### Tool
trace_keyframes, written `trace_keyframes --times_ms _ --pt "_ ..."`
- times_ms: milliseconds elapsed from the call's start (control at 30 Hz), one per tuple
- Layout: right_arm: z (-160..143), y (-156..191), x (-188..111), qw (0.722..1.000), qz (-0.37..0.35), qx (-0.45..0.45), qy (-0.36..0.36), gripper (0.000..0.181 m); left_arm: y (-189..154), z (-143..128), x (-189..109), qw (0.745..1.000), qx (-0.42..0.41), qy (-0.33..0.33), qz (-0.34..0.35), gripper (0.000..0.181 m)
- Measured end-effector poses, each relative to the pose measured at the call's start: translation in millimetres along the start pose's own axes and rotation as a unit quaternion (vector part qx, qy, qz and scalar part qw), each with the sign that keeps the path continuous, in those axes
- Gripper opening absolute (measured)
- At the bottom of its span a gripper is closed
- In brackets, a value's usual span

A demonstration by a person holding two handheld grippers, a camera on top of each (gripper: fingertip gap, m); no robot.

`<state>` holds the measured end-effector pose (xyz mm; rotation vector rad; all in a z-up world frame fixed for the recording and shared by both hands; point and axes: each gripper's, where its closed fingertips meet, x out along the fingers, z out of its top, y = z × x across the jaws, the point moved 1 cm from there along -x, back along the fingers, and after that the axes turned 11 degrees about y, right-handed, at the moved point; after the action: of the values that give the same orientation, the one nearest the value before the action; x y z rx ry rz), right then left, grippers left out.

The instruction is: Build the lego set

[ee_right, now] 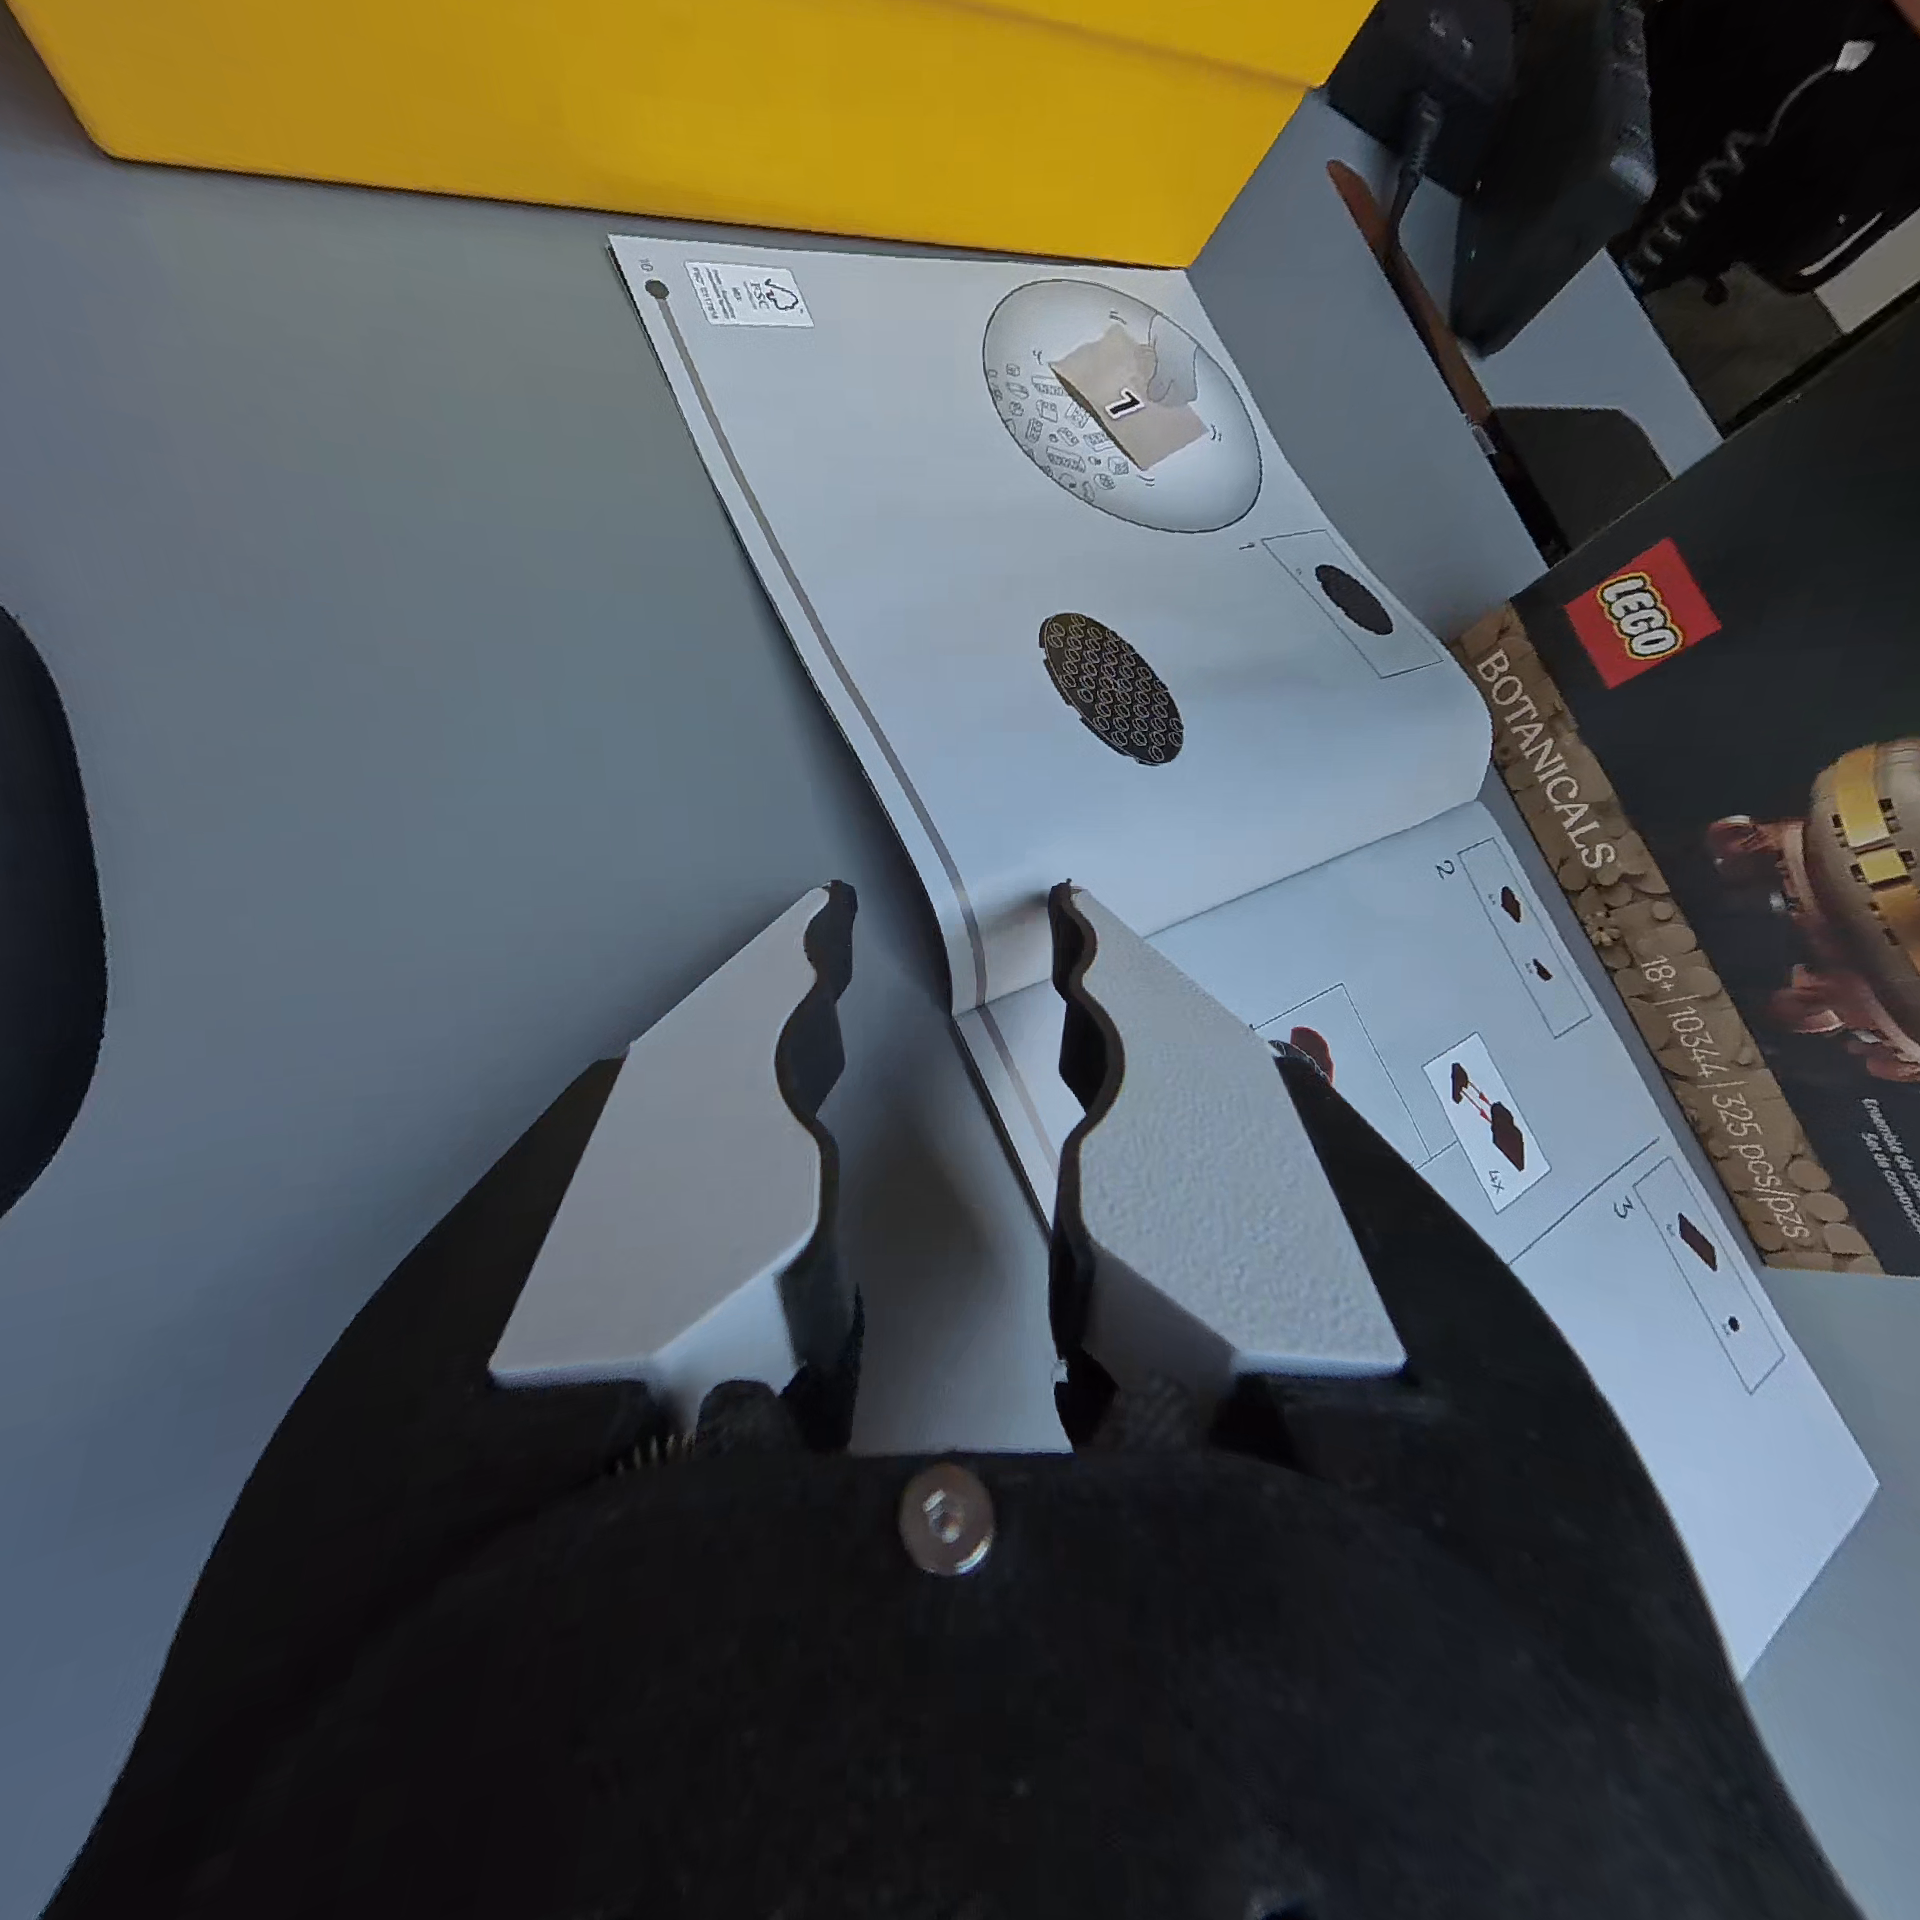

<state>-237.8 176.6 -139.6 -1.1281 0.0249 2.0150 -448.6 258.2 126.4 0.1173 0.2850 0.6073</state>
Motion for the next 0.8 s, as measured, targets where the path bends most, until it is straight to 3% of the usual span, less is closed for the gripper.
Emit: trace_keyframes --times_ms 100,167,500,600,633,733,800 --pt "1 2 7 1.0 -0.007 -0.021 0.021 0.007 -1 1 -1 1.0 0.004 -0.002 -0.002 0.055" --pt "2 2 8 0.999 -0.024 -0.032 0.035 0.002 -2 2 -2 1.0 0.006 -0.002 -0.003 0.055" --pt "10 46 -8 0.992 -0.026 -0.091 0.087 0.0 -3 5 -6 1.0 0.011 -0.003 0.004 0.054" --pt "10 45 -12 0.995 0.02 -0.068 0.073 0.013 -6 3 -2 1.0 0.011 0.003 -0.001 0.054" --pt "10 41 -16 0.996 0.044 -0.046 0.066 0.025 -6 2 -1 1.0 0.012 0.006 0.0 0.054" --pt "5 1 -41 0.995 0.098 0.005 0.036 0.039 -8 2 -1 1.0 0.015 0.008 0.0 0.055" --pt "-3 -77 -64 1.0 0.015 0.01 0.002 0.052 -8 3 -1 1.0 0.018 0.006 0.0 0.055"
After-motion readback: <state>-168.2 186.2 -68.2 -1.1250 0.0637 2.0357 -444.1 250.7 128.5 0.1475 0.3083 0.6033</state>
